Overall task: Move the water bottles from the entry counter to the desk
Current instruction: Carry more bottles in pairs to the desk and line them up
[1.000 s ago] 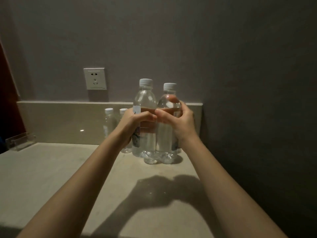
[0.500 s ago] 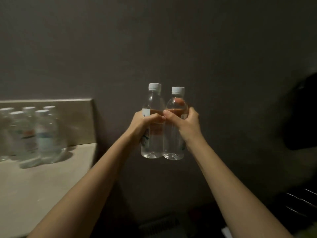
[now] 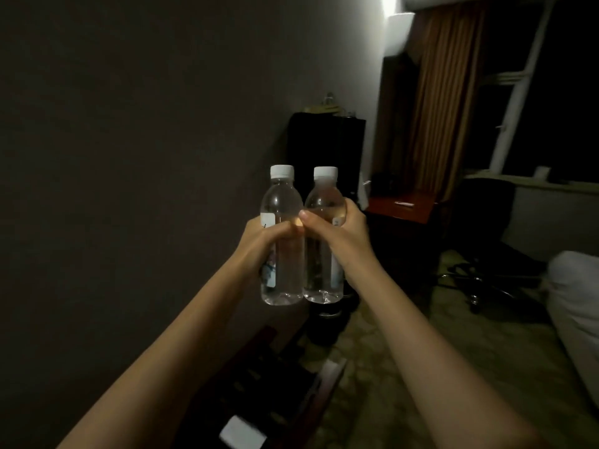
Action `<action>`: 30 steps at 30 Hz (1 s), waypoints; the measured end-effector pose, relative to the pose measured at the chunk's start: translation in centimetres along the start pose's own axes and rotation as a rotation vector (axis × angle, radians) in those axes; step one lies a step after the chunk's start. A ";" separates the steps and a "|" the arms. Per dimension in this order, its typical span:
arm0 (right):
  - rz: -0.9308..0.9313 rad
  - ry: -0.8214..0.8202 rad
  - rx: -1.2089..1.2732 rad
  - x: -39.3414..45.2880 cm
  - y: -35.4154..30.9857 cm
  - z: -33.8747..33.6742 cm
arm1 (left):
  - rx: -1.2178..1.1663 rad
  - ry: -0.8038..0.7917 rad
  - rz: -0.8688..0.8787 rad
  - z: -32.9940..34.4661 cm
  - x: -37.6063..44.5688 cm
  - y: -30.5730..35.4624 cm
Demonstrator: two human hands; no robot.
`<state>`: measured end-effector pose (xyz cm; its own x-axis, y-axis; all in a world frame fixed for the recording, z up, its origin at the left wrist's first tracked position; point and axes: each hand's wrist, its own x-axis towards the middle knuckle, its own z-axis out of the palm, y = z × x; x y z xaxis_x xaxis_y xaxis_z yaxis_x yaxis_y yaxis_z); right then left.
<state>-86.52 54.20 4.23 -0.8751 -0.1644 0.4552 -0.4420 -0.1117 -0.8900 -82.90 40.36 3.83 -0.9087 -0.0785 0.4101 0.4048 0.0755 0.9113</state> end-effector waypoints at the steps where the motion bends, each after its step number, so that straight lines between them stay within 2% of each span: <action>1: 0.000 0.028 -0.022 1.4 0.6 -2.4 | -0.013 -0.033 -0.002 2.2 2.1 -0.8; 9: -0.012 0.197 -0.119 13.2 6.2 -20.6 | -0.138 -0.228 0.025 19.3 18.3 -8.3; 16: -0.016 0.330 -0.158 22.6 10.8 -35.7 | -0.216 -0.357 -0.048 33.8 31.5 -14.2; 24: -0.001 0.324 -0.180 33.7 17.1 -55.9 | -0.241 -0.404 -0.069 52.9 45.3 -20.9; 30: -0.011 0.349 -0.188 43.7 21.3 -68.5 | -0.212 -0.426 -0.137 64.6 56.9 -25.1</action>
<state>-147.65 111.77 3.41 -0.8702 0.1827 0.4577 -0.4518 0.0752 -0.8890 -151.38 98.20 1.93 -0.8982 0.3431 0.2750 0.2506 -0.1144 0.9613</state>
